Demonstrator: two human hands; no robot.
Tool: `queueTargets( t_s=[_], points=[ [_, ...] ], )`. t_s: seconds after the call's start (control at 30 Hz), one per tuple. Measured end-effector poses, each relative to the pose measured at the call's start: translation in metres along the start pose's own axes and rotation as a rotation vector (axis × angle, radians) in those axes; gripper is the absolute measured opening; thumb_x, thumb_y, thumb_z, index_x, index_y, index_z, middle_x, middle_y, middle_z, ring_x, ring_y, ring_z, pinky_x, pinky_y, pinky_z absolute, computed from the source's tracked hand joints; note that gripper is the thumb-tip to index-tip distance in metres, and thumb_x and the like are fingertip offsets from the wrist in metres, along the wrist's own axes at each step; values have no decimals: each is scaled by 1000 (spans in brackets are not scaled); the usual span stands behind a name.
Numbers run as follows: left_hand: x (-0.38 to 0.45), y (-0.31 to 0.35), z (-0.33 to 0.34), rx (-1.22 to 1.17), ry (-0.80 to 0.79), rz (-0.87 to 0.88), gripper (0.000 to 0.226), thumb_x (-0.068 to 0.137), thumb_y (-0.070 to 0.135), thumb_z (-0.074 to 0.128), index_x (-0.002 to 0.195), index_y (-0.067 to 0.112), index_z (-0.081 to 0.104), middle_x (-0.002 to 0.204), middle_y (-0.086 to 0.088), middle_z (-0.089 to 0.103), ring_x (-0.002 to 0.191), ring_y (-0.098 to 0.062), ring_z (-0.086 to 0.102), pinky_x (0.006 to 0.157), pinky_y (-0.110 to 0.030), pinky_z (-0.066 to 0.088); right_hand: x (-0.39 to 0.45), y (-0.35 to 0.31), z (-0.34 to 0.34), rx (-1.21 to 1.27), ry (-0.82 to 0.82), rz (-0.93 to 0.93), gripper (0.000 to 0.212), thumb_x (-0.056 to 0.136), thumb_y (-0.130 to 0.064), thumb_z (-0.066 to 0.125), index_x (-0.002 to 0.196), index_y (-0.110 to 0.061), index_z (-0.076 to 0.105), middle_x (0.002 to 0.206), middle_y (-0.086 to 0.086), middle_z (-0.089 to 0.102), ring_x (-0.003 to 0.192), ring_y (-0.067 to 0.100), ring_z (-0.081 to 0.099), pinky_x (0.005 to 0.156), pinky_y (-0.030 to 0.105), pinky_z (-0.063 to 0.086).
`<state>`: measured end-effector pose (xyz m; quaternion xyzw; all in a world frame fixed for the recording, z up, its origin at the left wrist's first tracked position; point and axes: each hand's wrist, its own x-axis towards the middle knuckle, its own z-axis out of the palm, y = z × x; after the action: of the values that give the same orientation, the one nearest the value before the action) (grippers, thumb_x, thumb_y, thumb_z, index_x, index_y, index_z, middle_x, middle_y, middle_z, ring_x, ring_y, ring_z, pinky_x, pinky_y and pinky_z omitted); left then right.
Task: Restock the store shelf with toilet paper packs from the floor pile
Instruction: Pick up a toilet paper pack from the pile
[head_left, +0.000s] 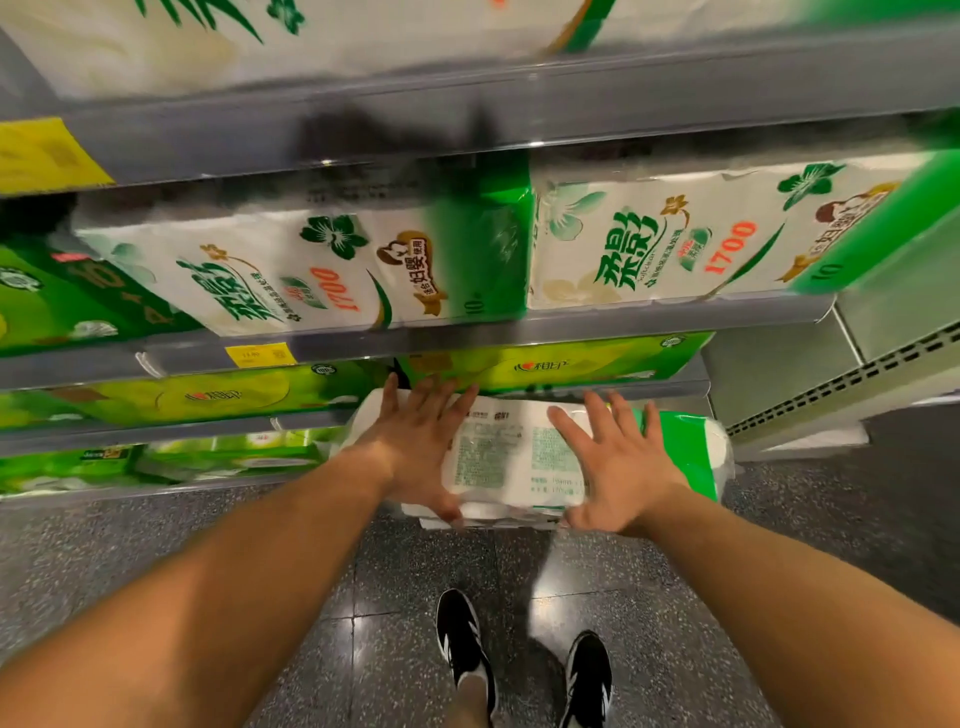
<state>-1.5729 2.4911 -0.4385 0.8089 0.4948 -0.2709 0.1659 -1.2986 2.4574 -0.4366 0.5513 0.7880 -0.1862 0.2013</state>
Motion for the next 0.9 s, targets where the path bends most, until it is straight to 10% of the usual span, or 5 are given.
queueTargets(
  t_s=[0.53,0.9],
  points=[
    [-79,-10,-38,-113,222,-110,137,63,69,75,155,38,-22,163,-10,12,153,-31,4,120,-59,-15,-30,-29,-73,-17,169,-121,118,70,-69,68,161,-38,-2,163,14,17,149,40,13,119,69,4],
    [-219,-52,-173,-125,403,-220,131,60,63,76,161,37,-3,159,-9,24,146,-29,19,122,-49,10,-101,-82,-259,-163,339,-240,113,66,-75,65,159,-41,9,146,10,34,135,34,31,113,64,21]
  ],
)
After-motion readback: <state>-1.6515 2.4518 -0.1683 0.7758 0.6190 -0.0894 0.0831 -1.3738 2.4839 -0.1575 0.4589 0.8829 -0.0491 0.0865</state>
